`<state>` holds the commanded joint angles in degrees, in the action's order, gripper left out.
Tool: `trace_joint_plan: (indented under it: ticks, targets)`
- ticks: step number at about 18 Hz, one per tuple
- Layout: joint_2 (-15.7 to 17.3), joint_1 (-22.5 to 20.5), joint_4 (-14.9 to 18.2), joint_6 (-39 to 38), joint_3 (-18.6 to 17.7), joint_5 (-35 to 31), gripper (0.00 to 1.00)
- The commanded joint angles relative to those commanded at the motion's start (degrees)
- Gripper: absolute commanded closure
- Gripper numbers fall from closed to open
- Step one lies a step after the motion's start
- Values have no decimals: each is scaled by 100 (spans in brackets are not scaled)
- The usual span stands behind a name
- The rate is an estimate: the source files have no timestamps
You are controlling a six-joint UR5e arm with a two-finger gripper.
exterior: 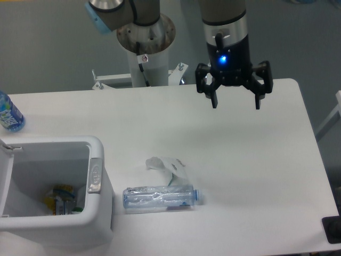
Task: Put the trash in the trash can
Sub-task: 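Lower the open gripper down onto the crumpled white paper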
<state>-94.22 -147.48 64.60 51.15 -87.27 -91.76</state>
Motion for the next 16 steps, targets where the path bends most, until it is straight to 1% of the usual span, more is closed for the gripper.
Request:
trace_joint_plan:
  ticks: [5, 7, 9, 11, 12, 14, 16]
  targets:
    - [35, 70, 0, -166, -175, 79, 0]
    - [-44, 97, 0, -499, -228, 105, 0]
    - [-61, 210, -61, -799, -412, 97, 0]
    - [-175, 307, -306, -974, -545, 97, 0]
    - [-245, 377, -377, -1184, -562, 79, 0]
    - [-438, 553, -378, -1825, -563, 88, 0]
    - [-684, 834, -378, -2283, -563, 105, 0]
